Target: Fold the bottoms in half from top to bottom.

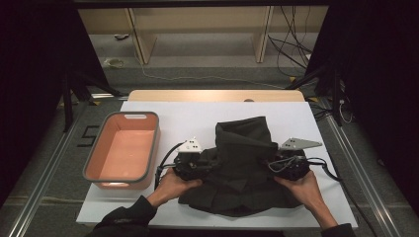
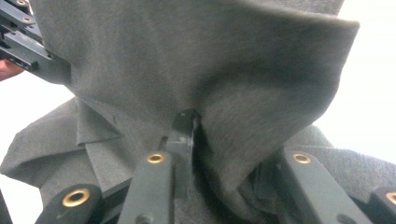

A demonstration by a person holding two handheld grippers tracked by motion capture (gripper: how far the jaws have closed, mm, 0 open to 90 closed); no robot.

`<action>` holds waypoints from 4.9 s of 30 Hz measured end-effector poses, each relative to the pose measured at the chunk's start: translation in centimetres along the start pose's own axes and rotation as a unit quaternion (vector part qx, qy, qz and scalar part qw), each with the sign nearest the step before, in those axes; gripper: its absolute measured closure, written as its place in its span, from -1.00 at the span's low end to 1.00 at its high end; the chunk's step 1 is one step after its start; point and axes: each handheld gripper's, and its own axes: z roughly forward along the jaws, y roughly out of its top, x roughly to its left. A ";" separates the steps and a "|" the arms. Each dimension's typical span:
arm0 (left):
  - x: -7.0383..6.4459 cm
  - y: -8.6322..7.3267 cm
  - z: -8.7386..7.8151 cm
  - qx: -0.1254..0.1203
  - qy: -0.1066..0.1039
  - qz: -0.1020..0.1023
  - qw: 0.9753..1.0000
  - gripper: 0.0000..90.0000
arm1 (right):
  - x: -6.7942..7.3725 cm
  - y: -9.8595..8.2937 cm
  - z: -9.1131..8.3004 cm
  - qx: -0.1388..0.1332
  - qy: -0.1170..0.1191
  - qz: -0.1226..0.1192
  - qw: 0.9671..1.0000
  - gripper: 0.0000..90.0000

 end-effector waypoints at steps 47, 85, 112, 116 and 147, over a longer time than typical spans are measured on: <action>2.1 3.3 0.1 0.005 0.011 -0.063 0.998 0.67 | 2.0 -2.3 -2.6 -0.001 0.006 -0.016 1.000 0.74; -0.3 -0.6 1.5 0.077 0.017 -0.043 0.996 0.88 | 2.1 -1.0 -2.3 0.078 -0.052 0.021 0.995 0.74; 1.8 -1.0 1.2 0.094 0.051 -0.147 0.983 0.89 | 2.3 -3.2 -0.7 0.164 -0.082 0.075 0.980 0.22; 2.1 -0.6 0.9 0.090 0.050 -0.147 0.984 0.92 | 3.0 -3.4 -0.1 0.183 -0.055 0.082 0.978 0.62; 2.1 -1.8 0.2 0.128 0.050 -0.182 0.974 0.04 | 1.4 -4.1 -1.4 0.142 -0.122 0.126 0.974 -0.21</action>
